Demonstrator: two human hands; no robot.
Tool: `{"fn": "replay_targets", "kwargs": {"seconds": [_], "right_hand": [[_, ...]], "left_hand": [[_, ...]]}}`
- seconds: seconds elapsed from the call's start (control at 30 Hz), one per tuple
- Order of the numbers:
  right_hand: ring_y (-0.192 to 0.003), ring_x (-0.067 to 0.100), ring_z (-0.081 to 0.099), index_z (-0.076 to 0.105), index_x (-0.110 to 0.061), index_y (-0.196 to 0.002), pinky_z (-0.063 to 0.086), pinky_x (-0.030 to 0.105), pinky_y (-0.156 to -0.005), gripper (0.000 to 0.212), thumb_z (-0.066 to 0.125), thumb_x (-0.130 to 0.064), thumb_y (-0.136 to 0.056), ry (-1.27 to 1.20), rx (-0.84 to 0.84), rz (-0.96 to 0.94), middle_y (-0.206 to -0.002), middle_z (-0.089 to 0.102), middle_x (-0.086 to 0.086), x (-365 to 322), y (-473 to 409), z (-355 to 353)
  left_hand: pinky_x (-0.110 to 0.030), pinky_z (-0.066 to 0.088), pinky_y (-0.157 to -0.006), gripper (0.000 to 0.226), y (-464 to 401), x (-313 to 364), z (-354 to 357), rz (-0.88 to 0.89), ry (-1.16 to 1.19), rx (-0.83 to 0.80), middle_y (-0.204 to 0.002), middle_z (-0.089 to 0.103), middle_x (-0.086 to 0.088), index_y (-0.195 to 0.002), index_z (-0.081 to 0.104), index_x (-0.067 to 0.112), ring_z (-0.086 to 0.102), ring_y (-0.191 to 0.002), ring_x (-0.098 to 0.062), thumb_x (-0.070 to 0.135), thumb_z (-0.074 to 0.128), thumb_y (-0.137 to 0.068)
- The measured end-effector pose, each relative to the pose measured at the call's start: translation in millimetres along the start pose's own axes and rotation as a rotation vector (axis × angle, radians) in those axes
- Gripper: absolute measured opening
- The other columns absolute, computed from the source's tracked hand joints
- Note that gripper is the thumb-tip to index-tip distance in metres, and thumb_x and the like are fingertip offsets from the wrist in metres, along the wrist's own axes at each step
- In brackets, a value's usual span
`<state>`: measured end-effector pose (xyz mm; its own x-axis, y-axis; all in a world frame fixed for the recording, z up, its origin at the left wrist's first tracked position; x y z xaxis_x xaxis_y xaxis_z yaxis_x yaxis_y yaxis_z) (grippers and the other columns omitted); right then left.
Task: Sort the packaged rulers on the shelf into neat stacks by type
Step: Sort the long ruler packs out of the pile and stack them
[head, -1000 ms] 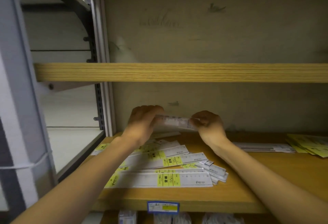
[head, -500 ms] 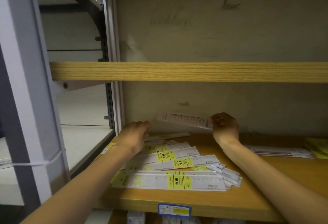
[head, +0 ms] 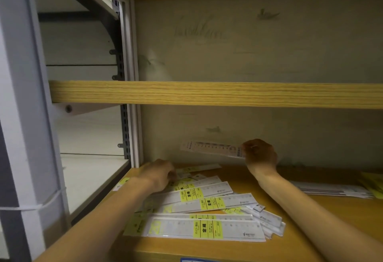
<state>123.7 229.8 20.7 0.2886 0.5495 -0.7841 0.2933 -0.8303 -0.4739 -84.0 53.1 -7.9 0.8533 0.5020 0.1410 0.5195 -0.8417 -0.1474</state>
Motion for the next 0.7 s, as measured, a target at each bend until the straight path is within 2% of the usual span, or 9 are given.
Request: {"fn": "replay_targets", "kwargs": {"seconds": [0.13, 0.2, 0.3, 0.37, 0.47, 0.57, 0.7], "right_hand": [[-0.101, 0.025, 0.063, 0.068, -0.009, -0.1, 0.031, 0.002, -0.051, 0.018, 0.054, -0.02, -0.097, 0.006, -0.003, -0.007, -0.11, 0.069, 0.011, 2.1, -2.2, -1.0], [-0.102, 0.025, 0.062, 0.068, -0.009, -0.102, 0.033, 0.002, -0.049, 0.019, 0.054, -0.02, -0.098, 0.0, 0.001, 0.002, -0.111, 0.068, 0.011, 3.2, -3.4, -1.3], [-0.095, 0.022, 0.061, 0.068, -0.009, -0.104, 0.036, 0.003, -0.048, 0.019, 0.053, -0.021, -0.098, 0.001, 0.004, 0.006, -0.111, 0.068, 0.011, 4.1, -5.0, 0.4], [-0.09, 0.019, 0.058, 0.068, -0.009, -0.103, 0.037, -0.001, -0.048, 0.019, 0.054, -0.021, -0.098, -0.002, 0.0, 0.002, -0.111, 0.068, 0.012, 3.5, -4.5, 2.4], [-0.098, 0.025, 0.062, 0.068, -0.008, -0.102, 0.036, -0.002, -0.048, 0.019, 0.054, -0.02, -0.097, -0.013, -0.006, 0.0, -0.111, 0.068, 0.013, 2.9, -3.6, 4.4], [-0.098, 0.026, 0.063, 0.068, -0.007, -0.1, 0.034, -0.005, -0.051, 0.017, 0.055, -0.018, -0.097, -0.019, -0.011, -0.007, -0.11, 0.068, 0.013, 4.2, -3.7, 3.6], [-0.098, 0.026, 0.064, 0.069, -0.007, -0.099, 0.035, -0.005, -0.051, 0.018, 0.055, -0.018, -0.097, -0.037, -0.01, 0.004, -0.11, 0.069, 0.013, 7.3, -5.0, 0.5]], "left_hand": [[-0.036, 0.05, -0.092, 0.017, 0.3, 3.7, -4.7, 0.022, -0.02, -0.035, -0.113, 0.065, 0.002, -0.101, 0.069, 0.03, 0.061, -0.101, -0.022, 0.033, 0.054, -0.095], [-0.037, 0.05, -0.088, 0.014, 0.5, 5.2, -7.3, 0.04, -0.04, -0.052, -0.107, 0.065, 0.001, -0.091, 0.067, 0.033, 0.061, -0.096, -0.022, 0.036, 0.053, -0.095], [-0.037, 0.052, -0.084, 0.022, 0.4, 6.7, -9.3, 0.061, -0.052, -0.072, -0.094, 0.062, 0.003, -0.073, 0.056, 0.037, 0.061, -0.088, -0.022, 0.034, 0.054, -0.094], [-0.037, 0.052, -0.085, 0.017, -0.8, 8.0, -9.2, 0.058, -0.029, -0.072, -0.095, 0.062, 0.003, -0.078, 0.06, 0.035, 0.061, -0.089, -0.022, 0.033, 0.054, -0.094], [-0.038, 0.051, -0.089, 0.015, -4.4, 8.4, -6.9, 0.039, 0.008, -0.046, -0.111, 0.064, 0.004, -0.098, 0.067, 0.035, 0.061, -0.098, -0.021, 0.03, 0.053, -0.093], [-0.037, 0.051, -0.09, 0.02, -7.8, 8.0, -2.8, 0.017, 0.017, -0.049, -0.113, 0.064, 0.005, -0.096, 0.065, 0.041, 0.061, -0.099, -0.018, 0.025, 0.052, -0.093], [-0.035, 0.051, -0.091, 0.015, -13.9, 8.4, -3.0, 0.013, 0.048, -0.103, -0.112, 0.063, 0.007, -0.097, 0.061, 0.042, 0.06, -0.098, -0.015, 0.028, 0.058, -0.092]]}}
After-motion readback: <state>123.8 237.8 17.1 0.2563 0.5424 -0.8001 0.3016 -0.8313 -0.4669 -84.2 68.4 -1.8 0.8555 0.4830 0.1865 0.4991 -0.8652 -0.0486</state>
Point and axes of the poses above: each hand's wrist, its own y-axis away from the middle knuckle, its own z-axis out of the palm, x = y × z, the point moved 1 cm from there along -y, towards the middle knuckle
